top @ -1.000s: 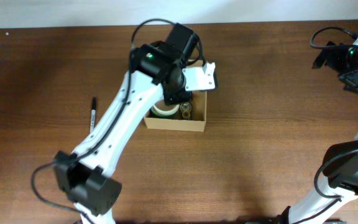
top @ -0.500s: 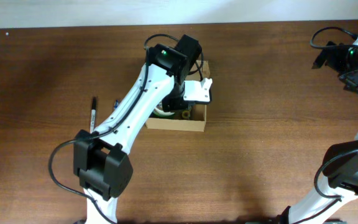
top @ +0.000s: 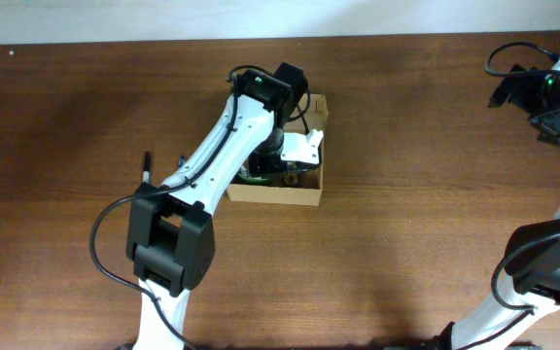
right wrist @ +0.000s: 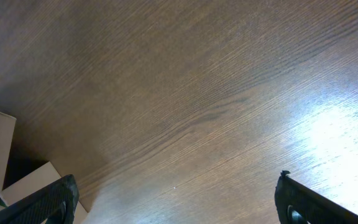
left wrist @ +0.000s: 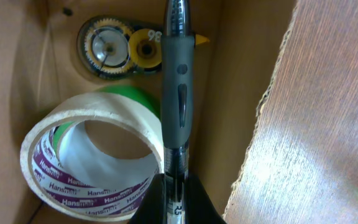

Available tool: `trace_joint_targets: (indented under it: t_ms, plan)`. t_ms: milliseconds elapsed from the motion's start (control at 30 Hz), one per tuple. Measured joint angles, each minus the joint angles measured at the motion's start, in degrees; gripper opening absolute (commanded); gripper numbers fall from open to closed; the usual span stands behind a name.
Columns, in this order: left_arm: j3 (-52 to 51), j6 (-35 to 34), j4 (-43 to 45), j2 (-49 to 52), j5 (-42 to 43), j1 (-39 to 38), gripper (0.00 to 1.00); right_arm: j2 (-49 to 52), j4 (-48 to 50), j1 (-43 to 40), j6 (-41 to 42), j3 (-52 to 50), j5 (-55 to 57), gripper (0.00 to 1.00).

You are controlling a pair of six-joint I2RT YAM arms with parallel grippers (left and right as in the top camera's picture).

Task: Pack container
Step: 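Carry the black pen with the left gripper and drop it into the box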

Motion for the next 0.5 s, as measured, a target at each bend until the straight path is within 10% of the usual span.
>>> trace_joint_targets:
  t_ms: [367, 500]
  plan:
    - [0.0, 0.2, -1.2, 1.5, 1.2, 0.0, 0.04, 0.0, 0.0, 0.0, 0.0, 0.0, 0.0, 0.99]
    - [0.0, 0.5, -1.3, 1.5, 1.3, 0.0, 0.22, 0.0, 0.0, 0.0, 0.0, 0.0, 0.0, 0.99]
